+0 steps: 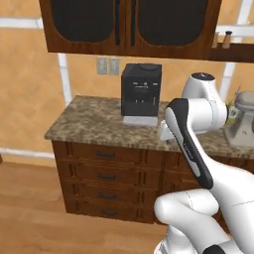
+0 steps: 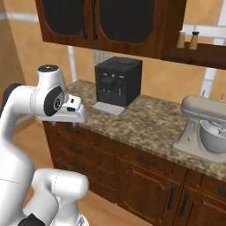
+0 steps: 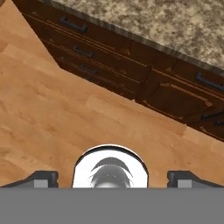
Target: Navigate to the coffee machine.
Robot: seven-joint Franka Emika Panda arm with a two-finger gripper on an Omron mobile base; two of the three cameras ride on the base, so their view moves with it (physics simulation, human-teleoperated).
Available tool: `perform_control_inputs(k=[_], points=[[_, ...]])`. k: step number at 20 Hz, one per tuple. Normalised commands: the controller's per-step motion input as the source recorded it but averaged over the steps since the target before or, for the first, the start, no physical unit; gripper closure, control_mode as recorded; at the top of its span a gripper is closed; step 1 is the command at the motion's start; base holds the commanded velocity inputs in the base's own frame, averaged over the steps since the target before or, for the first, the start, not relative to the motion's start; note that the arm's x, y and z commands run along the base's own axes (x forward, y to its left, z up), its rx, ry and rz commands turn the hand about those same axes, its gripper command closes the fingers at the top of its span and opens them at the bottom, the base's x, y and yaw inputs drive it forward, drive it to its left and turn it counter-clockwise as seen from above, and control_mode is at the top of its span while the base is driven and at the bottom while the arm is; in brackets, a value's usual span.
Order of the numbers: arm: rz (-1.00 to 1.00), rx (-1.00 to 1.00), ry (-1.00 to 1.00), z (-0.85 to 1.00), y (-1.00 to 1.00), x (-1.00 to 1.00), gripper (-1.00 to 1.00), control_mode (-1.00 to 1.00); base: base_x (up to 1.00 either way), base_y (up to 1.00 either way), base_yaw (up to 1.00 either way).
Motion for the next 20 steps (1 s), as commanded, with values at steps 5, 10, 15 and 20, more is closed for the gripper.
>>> perform_control_inputs(k=[5, 10, 15, 20], points=[[0.00, 0.00, 0.00, 0.00, 0.00, 0.00, -1.00, 1.00, 0.51, 0.81, -0.45], [0.00, 0.00, 0.00, 0.00, 0.00, 0.00, -1.00, 1.00, 0.58, 0.48, -0.34], [0.00, 0.00, 0.00, 0.00, 0.00, 0.00, -1.00, 1.00, 0.64, 0.11, -0.24], [0.00, 0.00, 0.00, 0.00, 0.00, 0.00, -1.00, 1.00, 0.55, 0.03, -0.21]])
